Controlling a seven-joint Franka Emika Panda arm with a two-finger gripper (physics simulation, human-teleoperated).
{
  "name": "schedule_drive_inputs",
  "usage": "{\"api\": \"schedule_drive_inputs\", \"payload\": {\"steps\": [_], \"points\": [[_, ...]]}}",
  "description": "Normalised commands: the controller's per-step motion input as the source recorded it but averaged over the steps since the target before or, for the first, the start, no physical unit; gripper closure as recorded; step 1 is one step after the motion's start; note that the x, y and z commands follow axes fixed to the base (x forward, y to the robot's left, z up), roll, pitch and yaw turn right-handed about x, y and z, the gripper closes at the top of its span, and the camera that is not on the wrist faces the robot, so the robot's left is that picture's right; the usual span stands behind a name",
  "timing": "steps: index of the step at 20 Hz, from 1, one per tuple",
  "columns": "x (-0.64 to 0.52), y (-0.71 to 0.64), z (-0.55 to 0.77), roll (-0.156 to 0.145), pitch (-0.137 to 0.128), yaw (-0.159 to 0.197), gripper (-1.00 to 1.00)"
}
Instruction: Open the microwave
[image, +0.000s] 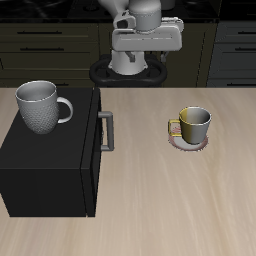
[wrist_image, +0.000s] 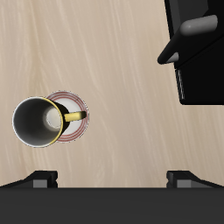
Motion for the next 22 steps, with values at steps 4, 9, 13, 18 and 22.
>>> {"api": "schedule_drive_inputs", "payload": {"steps": [4, 9, 13, 18, 22], "points": [[0.03, 0.52, 0.04, 0.047, -0.018, -0.111, -1.0], [0.15, 0.4, -0.01, 0.022, -0.007, -0.099, -1.0], [0.19, 0.26, -0.04, -0.01, -0.006, -0.131, -1.0], [0.2, 0.22, -0.03, -0.018, 0.013, -0.188, -1.0], [0.1, 0.16, 0.01, -0.018, -0.037, -0.112, -1.0]]}}
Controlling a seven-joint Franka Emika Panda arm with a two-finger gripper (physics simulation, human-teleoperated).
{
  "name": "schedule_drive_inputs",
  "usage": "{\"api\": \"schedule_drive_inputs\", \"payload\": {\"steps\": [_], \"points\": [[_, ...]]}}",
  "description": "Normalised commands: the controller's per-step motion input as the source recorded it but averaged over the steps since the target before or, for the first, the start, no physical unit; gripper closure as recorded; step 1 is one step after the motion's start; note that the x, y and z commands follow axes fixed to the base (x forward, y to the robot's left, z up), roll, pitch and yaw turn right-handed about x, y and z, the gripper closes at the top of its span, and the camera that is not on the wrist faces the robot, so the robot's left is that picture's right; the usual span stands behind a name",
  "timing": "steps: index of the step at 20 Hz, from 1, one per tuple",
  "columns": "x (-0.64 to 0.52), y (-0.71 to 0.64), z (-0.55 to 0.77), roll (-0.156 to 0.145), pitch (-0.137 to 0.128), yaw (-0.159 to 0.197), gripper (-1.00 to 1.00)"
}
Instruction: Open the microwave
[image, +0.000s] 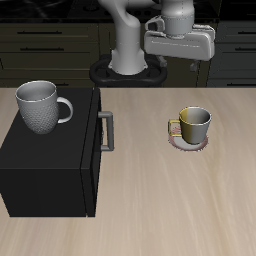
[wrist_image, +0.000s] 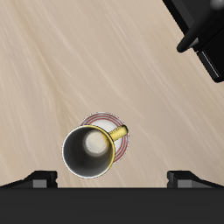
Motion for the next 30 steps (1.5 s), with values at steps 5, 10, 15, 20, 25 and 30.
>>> {"api": "schedule_drive_inputs", "payload": {"steps": [5, 10, 15, 20, 25, 30], "points": [[0.09, 0.13, 0.01, -0.006, -0.003, -0.177, -1.0], [0.12, 0.23, 0.07, -0.036, -0.037, -0.157, -1.0], [0.15, 0.18, 0.0, -0.022, -0.015, -0.145, -1.0], [0.12, 0.17, -0.08, 0.014, 0.027, -0.109, -1.0], [0.18, 0.09, 0.03, -0.063, -0.026, -0.102, -1.0], [0.17, -0.04, -0.04, -0.028, 0.005, -0.103, -1.0]]}}
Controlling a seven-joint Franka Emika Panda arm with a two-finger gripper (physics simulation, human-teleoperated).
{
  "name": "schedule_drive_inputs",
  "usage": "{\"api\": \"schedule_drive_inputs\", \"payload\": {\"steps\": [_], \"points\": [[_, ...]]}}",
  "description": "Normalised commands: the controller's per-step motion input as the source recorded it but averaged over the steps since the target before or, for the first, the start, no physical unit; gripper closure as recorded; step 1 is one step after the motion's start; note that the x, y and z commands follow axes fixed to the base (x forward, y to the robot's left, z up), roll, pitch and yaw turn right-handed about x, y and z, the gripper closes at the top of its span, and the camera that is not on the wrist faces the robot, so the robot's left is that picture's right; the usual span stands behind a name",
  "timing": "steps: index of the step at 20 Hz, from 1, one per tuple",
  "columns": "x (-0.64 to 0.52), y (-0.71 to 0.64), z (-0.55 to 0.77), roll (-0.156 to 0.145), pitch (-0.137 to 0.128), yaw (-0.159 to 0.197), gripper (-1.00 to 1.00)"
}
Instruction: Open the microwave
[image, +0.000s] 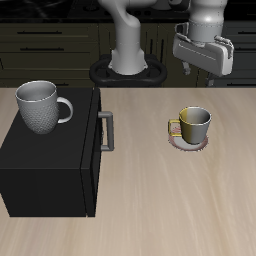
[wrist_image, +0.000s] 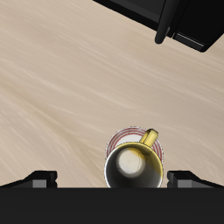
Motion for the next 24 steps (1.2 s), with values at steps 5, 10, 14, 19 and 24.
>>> {"api": "schedule_drive_inputs", "payload": {"steps": [5, 10, 14, 19, 24], "points": [[0.12, 0.0, 0.01, -0.025, -0.017, -0.123, -1.0], [0.03, 0.02, 0.05, -0.056, -0.056, -0.123, -1.0], [-0.02, 0.04, -0.07, 0.007, 0.0, -0.144, -1.0], [0.11, 0.12, -0.19, 0.025, 0.057, -0.067, -1.0], [0.04, 0.18, -0.03, 0.018, 0.0, -0.141, -1.0]]}}
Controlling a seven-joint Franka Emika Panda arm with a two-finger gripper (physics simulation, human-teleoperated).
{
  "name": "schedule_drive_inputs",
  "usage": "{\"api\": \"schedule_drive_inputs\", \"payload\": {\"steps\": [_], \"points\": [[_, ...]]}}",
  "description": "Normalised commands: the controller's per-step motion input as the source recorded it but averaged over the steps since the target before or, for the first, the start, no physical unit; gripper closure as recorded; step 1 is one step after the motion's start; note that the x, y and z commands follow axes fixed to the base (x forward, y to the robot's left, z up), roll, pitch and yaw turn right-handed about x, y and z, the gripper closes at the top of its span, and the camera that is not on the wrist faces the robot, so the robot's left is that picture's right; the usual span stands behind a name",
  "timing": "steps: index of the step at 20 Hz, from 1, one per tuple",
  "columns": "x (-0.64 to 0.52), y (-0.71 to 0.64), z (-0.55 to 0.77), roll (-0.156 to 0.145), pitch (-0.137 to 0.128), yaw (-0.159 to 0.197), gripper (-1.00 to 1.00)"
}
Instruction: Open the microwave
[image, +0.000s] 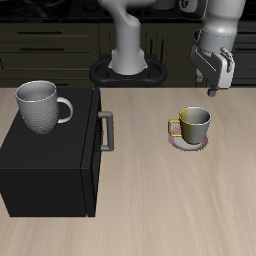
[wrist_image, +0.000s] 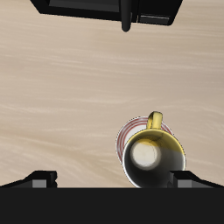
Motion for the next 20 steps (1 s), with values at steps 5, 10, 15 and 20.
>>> {"api": "schedule_drive_inputs", "payload": {"steps": [5, 10, 15, 20], "points": [[-0.02, 0.01, 0.05, -0.023, -0.016, -0.115, -1.0], [0.02, 0.05, 0.02, 0.044, -0.034, -0.011, -1.0], [-0.06, -0.08, -0.03, 0.049, -0.083, 0.025, -1.0], [-0.04, -0.12, -0.07, 0.023, -0.097, 0.026, -1.0]]}}
